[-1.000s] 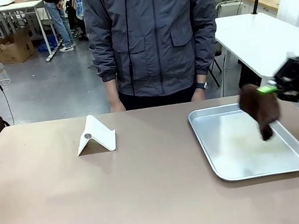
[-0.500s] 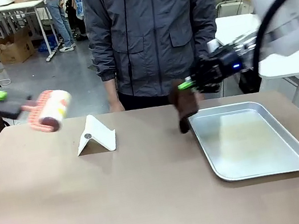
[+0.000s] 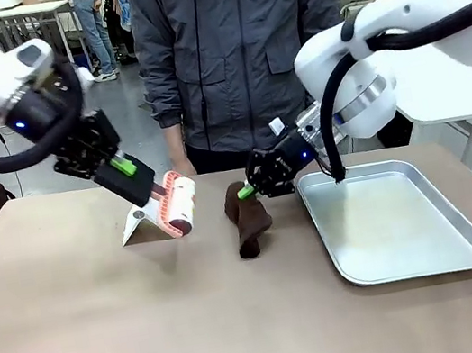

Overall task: Clean the surface of the table.
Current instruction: Return the Lint Roller and towel to their original positions.

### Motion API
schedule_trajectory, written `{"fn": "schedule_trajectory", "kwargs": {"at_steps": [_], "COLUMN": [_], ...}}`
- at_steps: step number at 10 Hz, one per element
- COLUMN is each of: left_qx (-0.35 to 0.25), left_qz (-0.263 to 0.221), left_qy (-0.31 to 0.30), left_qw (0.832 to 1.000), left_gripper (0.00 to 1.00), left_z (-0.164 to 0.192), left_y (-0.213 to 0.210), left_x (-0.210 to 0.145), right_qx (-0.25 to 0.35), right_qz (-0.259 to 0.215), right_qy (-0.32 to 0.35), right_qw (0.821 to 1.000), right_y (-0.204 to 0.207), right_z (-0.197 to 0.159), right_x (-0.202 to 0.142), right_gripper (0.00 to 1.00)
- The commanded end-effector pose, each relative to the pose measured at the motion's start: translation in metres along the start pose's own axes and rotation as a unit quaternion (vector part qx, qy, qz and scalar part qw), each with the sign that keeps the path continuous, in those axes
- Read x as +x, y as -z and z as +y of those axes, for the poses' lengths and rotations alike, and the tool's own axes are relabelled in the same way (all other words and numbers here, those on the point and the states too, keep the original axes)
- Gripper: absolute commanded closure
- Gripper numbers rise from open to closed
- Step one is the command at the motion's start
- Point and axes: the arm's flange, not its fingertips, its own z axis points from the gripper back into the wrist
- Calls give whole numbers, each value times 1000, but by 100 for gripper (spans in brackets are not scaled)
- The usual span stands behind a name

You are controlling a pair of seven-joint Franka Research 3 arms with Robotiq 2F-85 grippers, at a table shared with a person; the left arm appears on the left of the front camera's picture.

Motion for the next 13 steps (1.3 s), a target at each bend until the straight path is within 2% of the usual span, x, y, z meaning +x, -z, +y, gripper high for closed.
{"fn": "schedule_trajectory", "kwargs": {"at_steps": [1, 2, 3, 6, 7, 8, 13], "left_qx": [46, 64, 73, 79, 40, 76, 76], "left_qz": [-14, -23, -17, -26, -12, -18, -18], "left_qy": [-38, -48, -57, -72, -73, -63, -63], "left_qw": [998, 997, 996, 994, 996, 995, 995], "left_gripper": [78, 78, 78, 78, 78, 78, 78], "left_z": [-6, -9, -9, -2, -1, 4, 4], "left_y": [22, 34, 45, 56, 49, 64, 64], "left_x": [13, 21, 26, 41, 45, 35, 35], "right_qx": [-80, -149, -169, -168, -156, -167, -167], "right_qz": [-3, 5, -4, -37, -25, -19, -19], "right_qy": [27, 40, 53, 60, 44, 53, 53], "right_qw": [996, 988, 984, 983, 987, 984, 984], "right_y": [-1, -2, -3, -7, -6, -6, -6], "right_z": [0, -12, -22, -34, -32, -41, -41], "right_x": [-7, -9, -9, -5, -6, -2, -2], "right_gripper": [91, 91, 91, 91, 91, 91, 91]}}
